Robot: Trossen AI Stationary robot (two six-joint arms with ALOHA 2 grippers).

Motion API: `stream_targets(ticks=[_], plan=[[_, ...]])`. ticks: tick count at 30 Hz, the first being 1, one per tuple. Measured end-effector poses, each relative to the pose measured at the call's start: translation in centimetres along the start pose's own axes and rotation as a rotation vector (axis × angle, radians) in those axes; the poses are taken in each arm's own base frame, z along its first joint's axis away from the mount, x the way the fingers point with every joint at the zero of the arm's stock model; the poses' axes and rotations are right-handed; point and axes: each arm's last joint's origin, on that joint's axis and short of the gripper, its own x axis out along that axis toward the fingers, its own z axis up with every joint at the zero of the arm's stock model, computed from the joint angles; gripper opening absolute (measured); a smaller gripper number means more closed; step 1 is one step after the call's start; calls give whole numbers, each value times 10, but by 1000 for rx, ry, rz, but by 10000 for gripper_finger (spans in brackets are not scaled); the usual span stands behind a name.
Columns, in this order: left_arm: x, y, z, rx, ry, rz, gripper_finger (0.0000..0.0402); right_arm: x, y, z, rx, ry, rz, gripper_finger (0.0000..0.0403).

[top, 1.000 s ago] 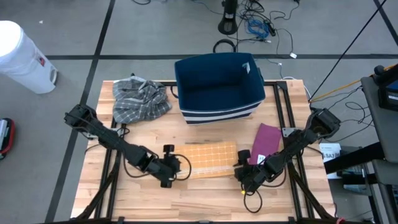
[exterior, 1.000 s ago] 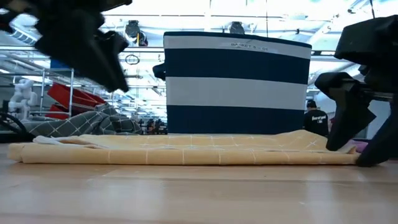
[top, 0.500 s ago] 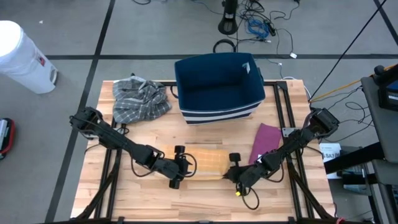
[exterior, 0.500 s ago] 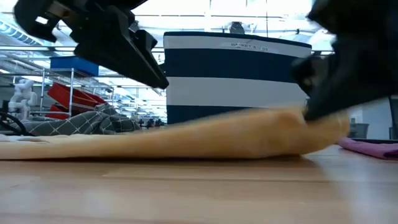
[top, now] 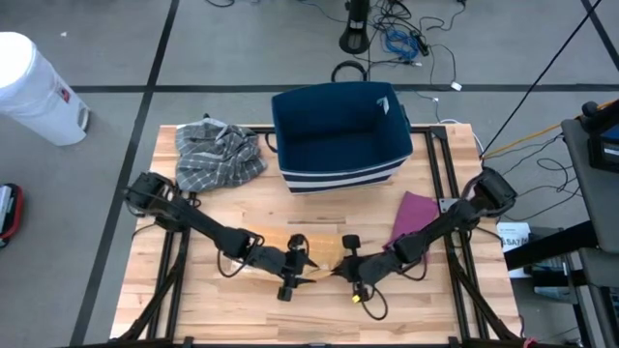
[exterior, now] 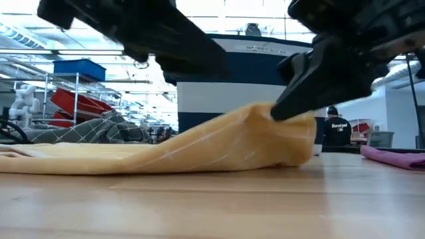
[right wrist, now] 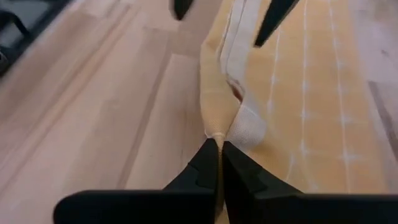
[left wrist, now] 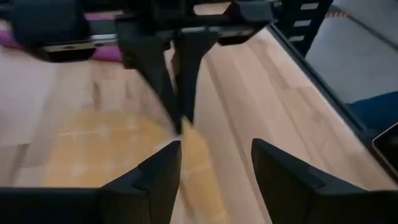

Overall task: Fold towel
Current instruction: Fold the yellow towel

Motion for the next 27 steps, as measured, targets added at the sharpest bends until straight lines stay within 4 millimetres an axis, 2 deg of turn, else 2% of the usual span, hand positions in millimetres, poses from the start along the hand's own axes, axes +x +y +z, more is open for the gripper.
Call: stream_targets(ticks=[6, 12, 17, 27], plan=[[24, 1, -22, -14, 66, 3, 214, 16, 1, 2, -31, 124, -14, 3], [41, -11, -14, 70, 42, 96, 214, 20, -2, 13, -10, 149, -36, 3], [45, -18, -2, 127, 82, 165, 214, 22, -7, 20, 26, 158, -53, 3], [43, -14, -9, 112, 176, 252, 214, 21, -5, 32, 34, 129, -29, 3]])
